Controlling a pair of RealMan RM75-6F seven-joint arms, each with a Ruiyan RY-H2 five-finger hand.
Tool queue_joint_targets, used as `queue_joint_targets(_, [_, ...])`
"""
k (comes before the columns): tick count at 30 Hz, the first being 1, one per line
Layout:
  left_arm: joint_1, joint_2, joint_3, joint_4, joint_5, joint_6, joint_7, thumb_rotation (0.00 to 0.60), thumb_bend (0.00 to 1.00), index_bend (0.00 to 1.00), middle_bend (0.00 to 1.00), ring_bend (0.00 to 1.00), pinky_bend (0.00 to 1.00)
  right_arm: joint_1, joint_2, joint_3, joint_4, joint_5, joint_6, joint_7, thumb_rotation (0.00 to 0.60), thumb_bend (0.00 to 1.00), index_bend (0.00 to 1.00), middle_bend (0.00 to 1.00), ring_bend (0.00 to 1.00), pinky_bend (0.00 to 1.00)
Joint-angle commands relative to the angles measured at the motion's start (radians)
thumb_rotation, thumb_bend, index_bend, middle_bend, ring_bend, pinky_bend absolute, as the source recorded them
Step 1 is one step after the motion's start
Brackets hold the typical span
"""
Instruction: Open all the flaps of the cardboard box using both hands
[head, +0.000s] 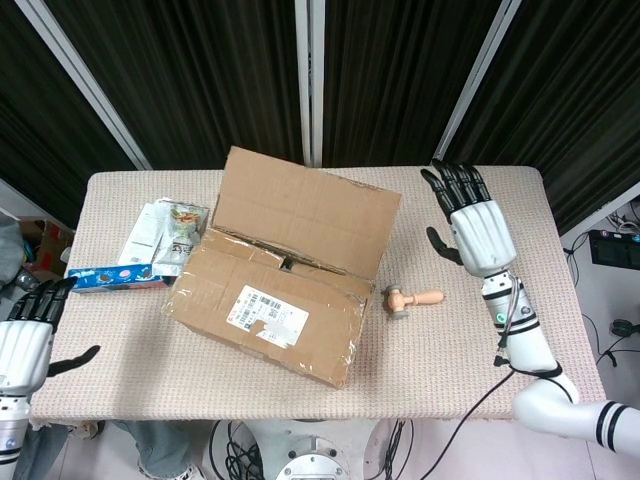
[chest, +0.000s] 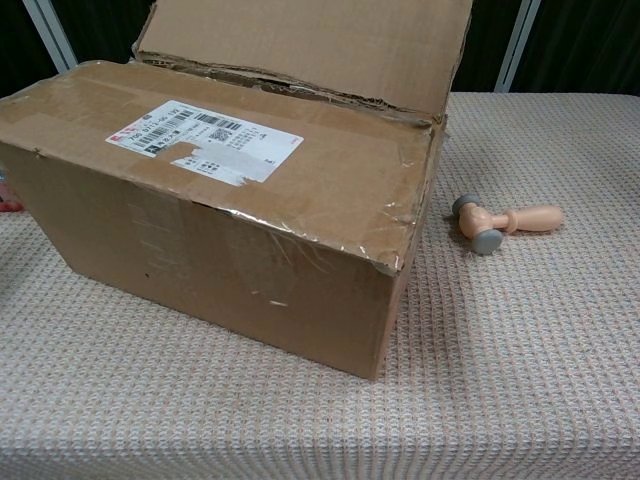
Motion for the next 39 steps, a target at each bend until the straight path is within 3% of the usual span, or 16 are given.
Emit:
queue_joint_targets(1, [-0.017,0.009,-0.003,-0.017,0.026,-0.007,-0.05,0.515,0.0,0.08,0.14,0.13,0.23,-0.029,0.018,-0.017,0.011,-0.04,0.049,0.061,0.6,0.3,0.0,0.0,0.0,0.0])
queue_joint_targets(4, [-0.055,0.052,-0.018,-0.056,0.053,-0.033,-0.088,0.517,0.01,0.08,0.14,0.13,0.23,-0.062,0.046,-0.026,0.001,-0.077,0.108,0.104,0.6,0.3,0.0,0.0,0.0,0.0])
queue_joint_targets(9, [-0.158,0.146,-0.073,-0.169,0.083,-0.125,-0.055,0.568,0.21,0.08,0.14,0.13,0.23,-0.127,0.115,-0.026,-0.054,-0.123,0.217,0.122,0.6,0.33,0.0,0.0,0.0,0.0])
queue_joint_targets(12, [-0.241,0.191,-0.113,-0.239,0.061,-0.225,-0.087,0.58,0.23,0.08,0.14,0.13,0.23,-0.175,0.157,-0.029,-0.092,-0.151,0.291,0.126,0.6,0.36,0.0,0.0,0.0,0.0])
queue_joint_targets(15, [-0.336,0.205,-0.156,-0.265,0.023,-0.337,-0.148,0.583,0.21,0.09,0.15,0.13,0.23,-0.225,0.191,-0.04,-0.116,-0.179,0.359,0.144,0.6,0.36,0.0,0.0,0.0,0.0])
queue_joint_targets(21, [-0.488,0.164,-0.22,-0.276,-0.07,-0.502,-0.237,0.582,0.01,0.12,0.17,0.13,0.23,-0.291,0.25,-0.074,-0.127,-0.236,0.426,0.169,0.6,0.33,0.0,0.0,0.0,0.0])
queue_joint_targets(25, [-0.566,0.14,-0.237,-0.27,-0.101,-0.595,-0.278,0.573,0.0,0.17,0.19,0.13,0.23,-0.317,0.272,-0.08,-0.133,-0.247,0.455,0.183,0.6,0.33,0.0,0.0,0.0,0.0])
queue_joint_targets(29, [-0.635,0.113,-0.239,-0.248,-0.105,-0.669,-0.287,0.485,0.0,0.26,0.22,0.13,0.23,-0.329,0.286,-0.102,-0.12,-0.267,0.45,0.212,0.6,0.33,0.0,0.0,0.0,0.0])
queue_joint_targets(32, [-0.688,0.088,-0.244,-0.239,-0.153,-0.743,-0.318,0.426,0.0,0.27,0.23,0.13,0.23,-0.334,0.289,-0.118,-0.104,-0.28,0.44,0.22,0.6,0.33,0.0,0.0,0.0,0.0])
queue_joint_targets(34, [-0.724,0.07,-0.246,-0.228,-0.19,-0.793,-0.324,0.345,0.0,0.27,0.23,0.13,0.22,-0.339,0.284,-0.12,-0.097,-0.281,0.447,0.229,0.6,0.33,0.0,0.0,0.0,0.0])
queue_joint_targets(36, [-0.758,0.057,-0.242,-0.222,-0.232,-0.846,-0.315,0.192,0.0,0.28,0.23,0.12,0.19,-0.344,0.283,-0.121,-0.091,-0.28,0.453,0.242,0.6,0.33,0.0,0.0,0.0,0.0])
queue_joint_targets(39, [-0.793,0.037,-0.234,-0.212,-0.268,-0.884,-0.277,0.076,0.0,0.29,0.23,0.12,0.18,-0.35,0.284,-0.12,-0.082,-0.28,0.462,0.252,0.6,0.33,0.0,0.0,0.0,0.0])
